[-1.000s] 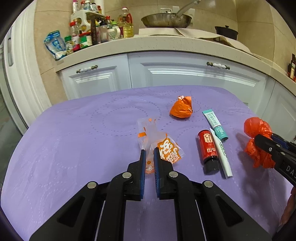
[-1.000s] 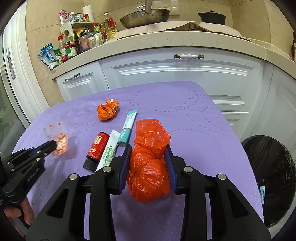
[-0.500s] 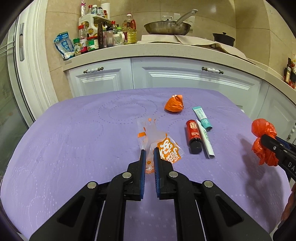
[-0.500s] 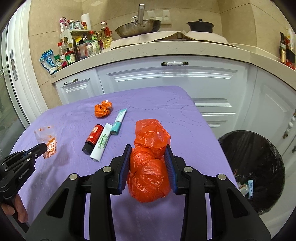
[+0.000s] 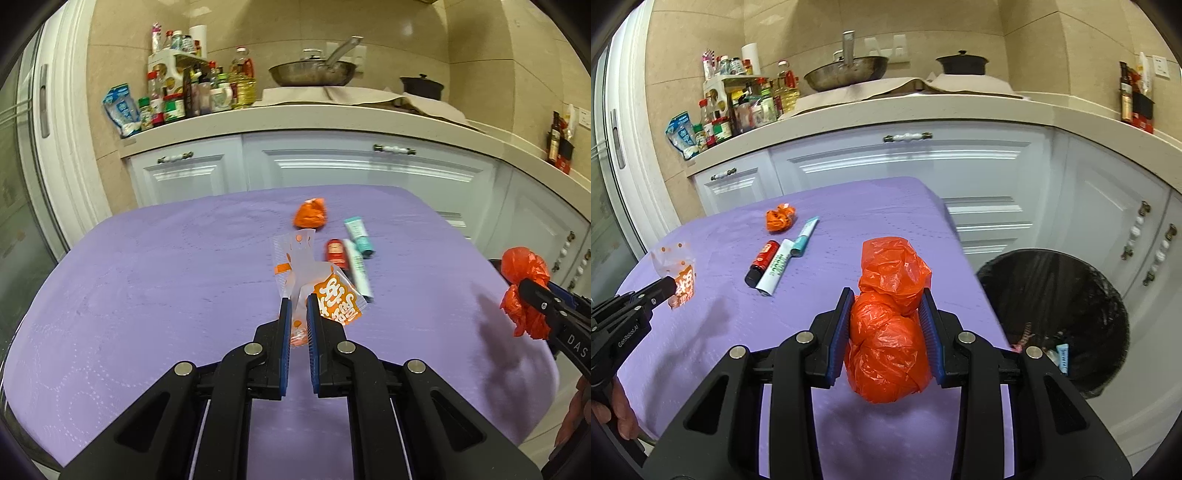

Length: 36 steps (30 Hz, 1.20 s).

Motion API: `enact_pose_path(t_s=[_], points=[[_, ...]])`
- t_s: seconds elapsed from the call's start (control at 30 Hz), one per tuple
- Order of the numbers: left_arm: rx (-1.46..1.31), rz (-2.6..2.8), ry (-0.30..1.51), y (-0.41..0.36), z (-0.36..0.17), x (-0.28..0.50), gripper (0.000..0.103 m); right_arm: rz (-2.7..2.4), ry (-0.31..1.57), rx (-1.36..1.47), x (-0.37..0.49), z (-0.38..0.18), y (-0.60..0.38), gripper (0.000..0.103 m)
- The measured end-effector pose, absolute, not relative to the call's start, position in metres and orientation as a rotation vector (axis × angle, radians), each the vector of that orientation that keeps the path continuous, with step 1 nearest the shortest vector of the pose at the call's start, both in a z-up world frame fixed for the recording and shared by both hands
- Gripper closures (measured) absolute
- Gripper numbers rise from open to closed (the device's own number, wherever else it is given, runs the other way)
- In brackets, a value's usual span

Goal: Collect trash
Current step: 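Carry snack bag and orange bags over the black bin and open both tools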

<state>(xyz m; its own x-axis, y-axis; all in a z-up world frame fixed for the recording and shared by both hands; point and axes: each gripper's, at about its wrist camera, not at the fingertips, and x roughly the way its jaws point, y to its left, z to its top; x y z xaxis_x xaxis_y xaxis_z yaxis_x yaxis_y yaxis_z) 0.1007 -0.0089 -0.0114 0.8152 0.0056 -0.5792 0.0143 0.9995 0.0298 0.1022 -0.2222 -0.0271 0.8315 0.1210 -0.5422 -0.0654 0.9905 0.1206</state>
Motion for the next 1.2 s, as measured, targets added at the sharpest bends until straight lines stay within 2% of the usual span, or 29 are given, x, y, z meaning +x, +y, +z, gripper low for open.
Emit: enact_pose_path(t_s=[0.8,1.2], points=[[0.137,-0.329,0.610,-0.197,-0.015,0.116,0.094,-0.140,0.554,0.164,0.086,-0.041,-0.373,0.068],[0.177,-0.370,0.617,-0.260,-0.024,0.136,0.094,-0.197,0.549,0.190,0.097,-0.049,-0.416,0.068]])
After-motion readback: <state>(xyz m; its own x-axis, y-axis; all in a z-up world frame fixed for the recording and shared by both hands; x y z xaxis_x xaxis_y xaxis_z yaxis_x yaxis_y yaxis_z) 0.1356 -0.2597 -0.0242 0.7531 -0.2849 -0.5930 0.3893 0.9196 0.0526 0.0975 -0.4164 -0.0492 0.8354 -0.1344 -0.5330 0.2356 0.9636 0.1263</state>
